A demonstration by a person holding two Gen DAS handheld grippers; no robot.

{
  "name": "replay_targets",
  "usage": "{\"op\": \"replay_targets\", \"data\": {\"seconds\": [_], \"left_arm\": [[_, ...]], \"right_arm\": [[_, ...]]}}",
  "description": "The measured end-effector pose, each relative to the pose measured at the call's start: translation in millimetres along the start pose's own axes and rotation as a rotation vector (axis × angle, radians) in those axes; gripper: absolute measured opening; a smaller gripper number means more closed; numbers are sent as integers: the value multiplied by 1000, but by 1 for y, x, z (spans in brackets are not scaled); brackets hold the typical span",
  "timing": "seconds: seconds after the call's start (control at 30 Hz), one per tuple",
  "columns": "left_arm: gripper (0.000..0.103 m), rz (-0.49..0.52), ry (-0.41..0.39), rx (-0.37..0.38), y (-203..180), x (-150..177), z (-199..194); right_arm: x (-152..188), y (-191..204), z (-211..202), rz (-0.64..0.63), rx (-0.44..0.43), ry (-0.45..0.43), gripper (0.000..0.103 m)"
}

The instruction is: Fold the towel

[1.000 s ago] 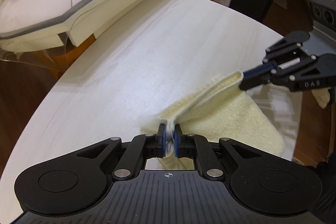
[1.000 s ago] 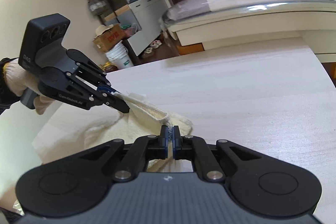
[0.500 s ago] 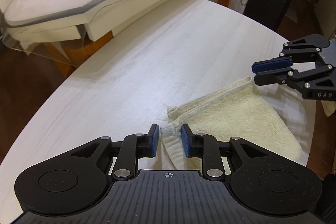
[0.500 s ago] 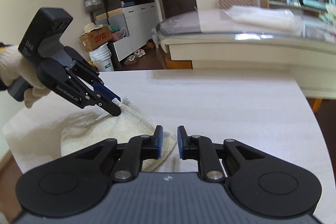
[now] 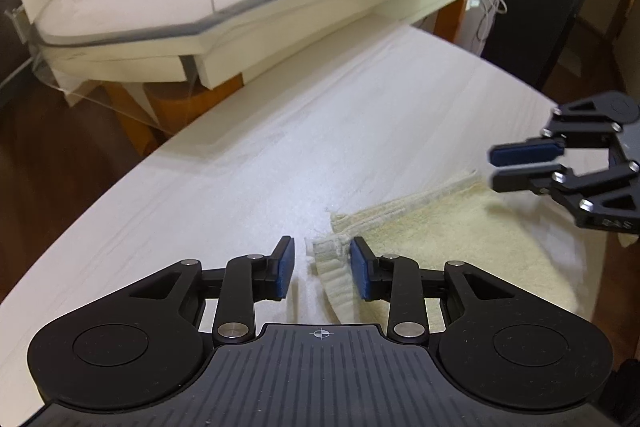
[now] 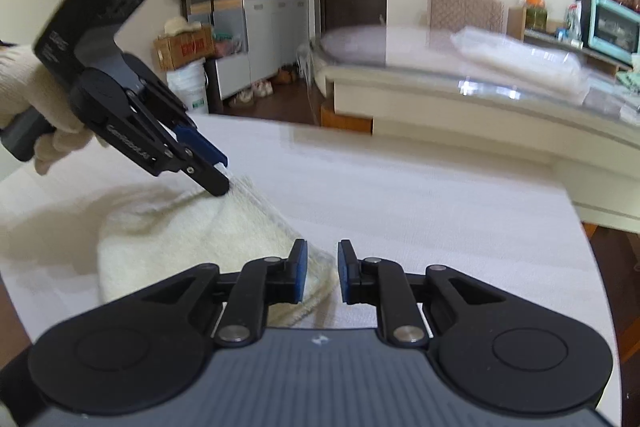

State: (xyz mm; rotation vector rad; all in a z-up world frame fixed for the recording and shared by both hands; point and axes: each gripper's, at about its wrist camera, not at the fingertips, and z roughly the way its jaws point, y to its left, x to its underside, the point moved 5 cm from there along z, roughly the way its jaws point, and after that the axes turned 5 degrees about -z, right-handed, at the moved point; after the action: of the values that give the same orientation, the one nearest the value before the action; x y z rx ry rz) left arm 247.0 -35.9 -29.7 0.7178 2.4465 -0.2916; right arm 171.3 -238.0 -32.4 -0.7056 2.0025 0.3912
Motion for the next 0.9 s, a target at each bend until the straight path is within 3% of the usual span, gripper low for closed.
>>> {"op": "replay_targets", "data": {"seconds": [0.3,0.4,0.47,0.67,0.9], "left_arm": [[39,-49,-46,-36,4,14,-18],[37,-40,-61,-18,-4,22,-30],[37,-14,-73,1,-19,35,-40],[36,42,-98,24,-57,69,-50],[36,44,-72,-3,-62,95,-33]], "right_arm": [[21,68,-35,-71,-92,-28,18],[32,84,-34,-120,-80,-3,18],[41,89,-28,-148,-61,28,18],[35,87,-34,-123,-60,-4,19],[41,88,-29,-144,-59,18,18]]}}
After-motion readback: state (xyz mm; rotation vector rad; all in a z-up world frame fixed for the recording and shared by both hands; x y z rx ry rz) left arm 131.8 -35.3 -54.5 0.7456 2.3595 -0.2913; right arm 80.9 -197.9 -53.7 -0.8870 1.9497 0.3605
